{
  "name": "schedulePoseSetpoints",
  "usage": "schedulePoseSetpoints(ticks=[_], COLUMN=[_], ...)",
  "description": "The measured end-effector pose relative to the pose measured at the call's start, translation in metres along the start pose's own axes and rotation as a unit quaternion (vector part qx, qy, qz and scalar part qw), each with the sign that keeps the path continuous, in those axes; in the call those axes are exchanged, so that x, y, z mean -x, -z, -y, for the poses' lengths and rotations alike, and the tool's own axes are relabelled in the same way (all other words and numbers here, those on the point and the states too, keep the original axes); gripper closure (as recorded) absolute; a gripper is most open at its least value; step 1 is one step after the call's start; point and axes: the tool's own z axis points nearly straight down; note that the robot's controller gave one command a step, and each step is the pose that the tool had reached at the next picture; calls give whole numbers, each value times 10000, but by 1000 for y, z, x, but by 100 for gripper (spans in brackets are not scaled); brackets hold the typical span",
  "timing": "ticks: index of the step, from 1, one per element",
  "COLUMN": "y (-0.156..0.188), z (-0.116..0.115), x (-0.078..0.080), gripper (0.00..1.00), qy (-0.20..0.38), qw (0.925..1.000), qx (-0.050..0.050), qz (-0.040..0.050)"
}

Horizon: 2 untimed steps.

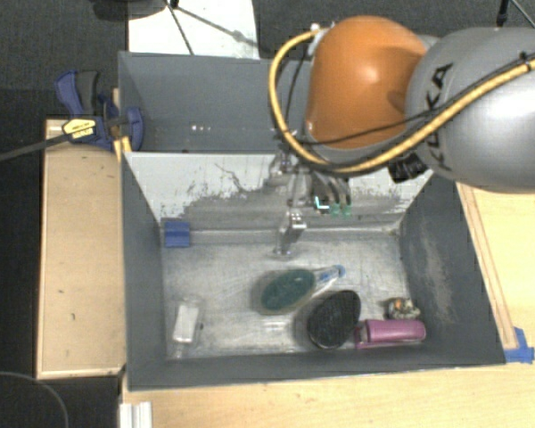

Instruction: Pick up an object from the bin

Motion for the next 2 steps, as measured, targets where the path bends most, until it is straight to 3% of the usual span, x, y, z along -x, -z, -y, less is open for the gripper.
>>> schedulePoseSetpoints(ticks=[1, 2], y=[-113, -170], z=[40, 28], x=[-39, -42], gripper=[0, 0], qy=[1225, 1979], qw=[9925, 9802], qx=[-5, -1], qz=[-3, 25])
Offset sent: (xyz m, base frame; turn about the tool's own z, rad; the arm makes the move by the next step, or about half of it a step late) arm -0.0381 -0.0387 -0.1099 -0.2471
